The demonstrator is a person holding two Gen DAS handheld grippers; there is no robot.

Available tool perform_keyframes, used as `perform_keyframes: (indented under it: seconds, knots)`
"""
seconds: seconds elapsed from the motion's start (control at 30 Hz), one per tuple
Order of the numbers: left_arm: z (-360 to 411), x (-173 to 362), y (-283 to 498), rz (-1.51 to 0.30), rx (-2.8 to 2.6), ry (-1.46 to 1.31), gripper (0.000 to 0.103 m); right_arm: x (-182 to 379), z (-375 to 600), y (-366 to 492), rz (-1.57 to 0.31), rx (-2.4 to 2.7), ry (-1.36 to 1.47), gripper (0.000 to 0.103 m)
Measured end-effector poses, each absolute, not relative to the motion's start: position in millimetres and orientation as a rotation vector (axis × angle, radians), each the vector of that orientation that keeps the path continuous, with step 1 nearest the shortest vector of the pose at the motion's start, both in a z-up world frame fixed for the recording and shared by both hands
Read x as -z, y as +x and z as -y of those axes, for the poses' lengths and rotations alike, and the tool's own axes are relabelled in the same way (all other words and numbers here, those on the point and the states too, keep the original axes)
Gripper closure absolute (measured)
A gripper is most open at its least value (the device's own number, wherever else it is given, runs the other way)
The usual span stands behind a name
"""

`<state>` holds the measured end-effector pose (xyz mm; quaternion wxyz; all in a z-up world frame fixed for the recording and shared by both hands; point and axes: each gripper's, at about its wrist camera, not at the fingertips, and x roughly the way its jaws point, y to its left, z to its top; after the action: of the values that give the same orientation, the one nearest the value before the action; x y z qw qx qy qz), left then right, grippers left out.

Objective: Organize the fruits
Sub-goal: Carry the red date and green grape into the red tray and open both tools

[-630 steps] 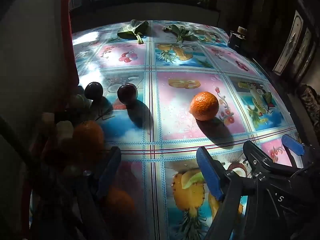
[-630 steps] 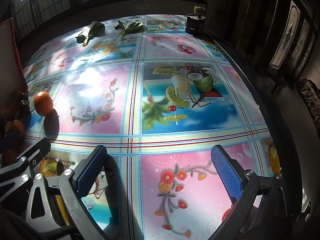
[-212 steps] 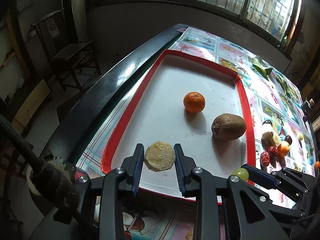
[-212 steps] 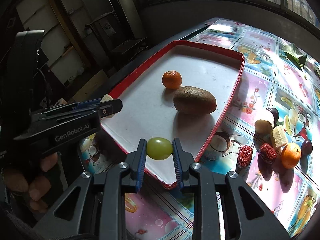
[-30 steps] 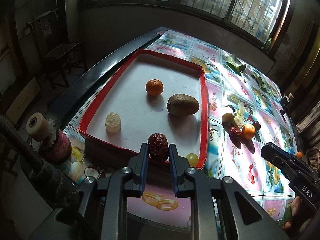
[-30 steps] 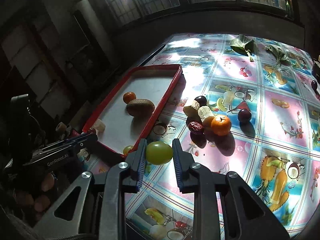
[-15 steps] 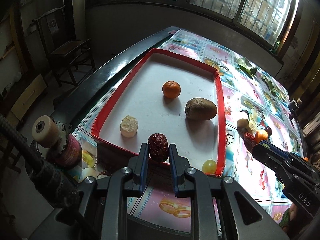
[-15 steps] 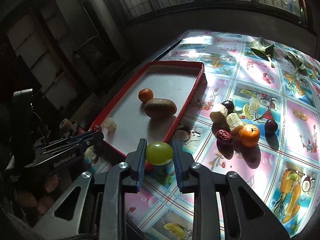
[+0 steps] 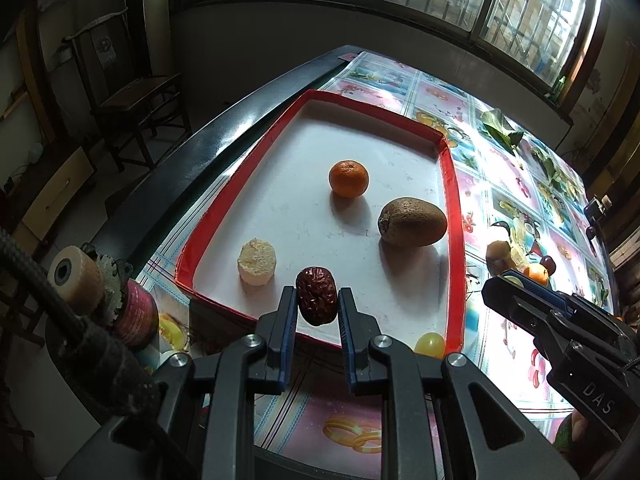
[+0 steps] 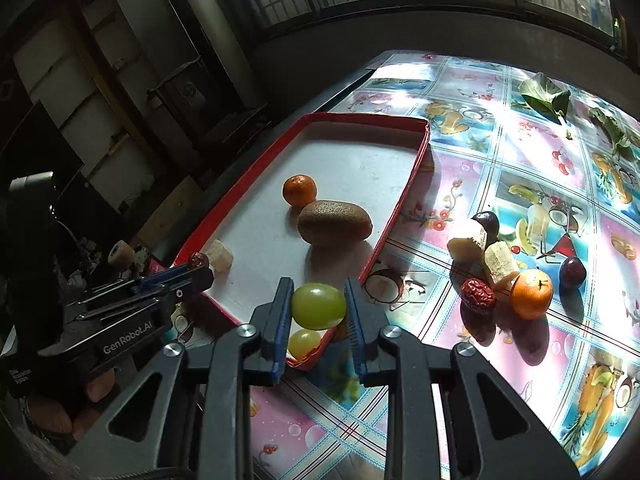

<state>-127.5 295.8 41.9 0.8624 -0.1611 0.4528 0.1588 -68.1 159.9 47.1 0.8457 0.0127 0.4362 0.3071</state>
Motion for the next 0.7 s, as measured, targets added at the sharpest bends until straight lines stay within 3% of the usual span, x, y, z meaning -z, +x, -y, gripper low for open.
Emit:
perform_keyframes:
  seconds: [0.7]
  knots:
    - [-308.0, -27.8, -114.5, -0.983, -0.341, -0.342, 0.084, -28.5, -188.3, -48.0, -0.969, -0.677, -0.011, 0.075]
